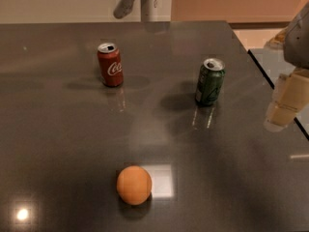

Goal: Knock green can over

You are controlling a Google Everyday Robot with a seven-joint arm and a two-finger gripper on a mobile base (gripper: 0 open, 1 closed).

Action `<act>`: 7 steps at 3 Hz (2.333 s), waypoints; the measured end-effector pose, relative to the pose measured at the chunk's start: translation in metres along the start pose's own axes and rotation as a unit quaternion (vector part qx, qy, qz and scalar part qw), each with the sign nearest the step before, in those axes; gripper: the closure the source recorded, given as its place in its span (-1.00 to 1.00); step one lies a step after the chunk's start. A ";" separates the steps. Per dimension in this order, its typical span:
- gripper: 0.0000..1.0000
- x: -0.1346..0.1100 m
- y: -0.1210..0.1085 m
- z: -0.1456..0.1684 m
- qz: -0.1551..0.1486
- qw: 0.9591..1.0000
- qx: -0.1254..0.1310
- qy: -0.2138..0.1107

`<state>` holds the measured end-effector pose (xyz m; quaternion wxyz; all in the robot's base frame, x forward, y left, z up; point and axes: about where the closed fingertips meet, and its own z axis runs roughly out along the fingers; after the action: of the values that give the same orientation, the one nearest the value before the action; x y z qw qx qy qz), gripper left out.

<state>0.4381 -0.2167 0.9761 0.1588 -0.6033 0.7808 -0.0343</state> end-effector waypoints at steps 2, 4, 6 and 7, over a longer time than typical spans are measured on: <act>-1.00 -0.004 -0.017 0.006 0.009 1.000 0.006 -0.024; -1.00 -0.012 -0.075 0.032 0.042 0.994 0.017 -0.096; -1.00 -0.032 -0.107 0.068 0.074 0.978 -0.010 -0.193; -1.00 -0.045 -0.109 0.085 0.078 0.970 -0.021 -0.231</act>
Offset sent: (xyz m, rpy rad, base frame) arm 0.0427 -0.0027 -0.0057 0.1106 -0.0302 -0.0200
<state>0.5742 -0.1916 0.9320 0.3241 -0.5351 0.7684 0.1346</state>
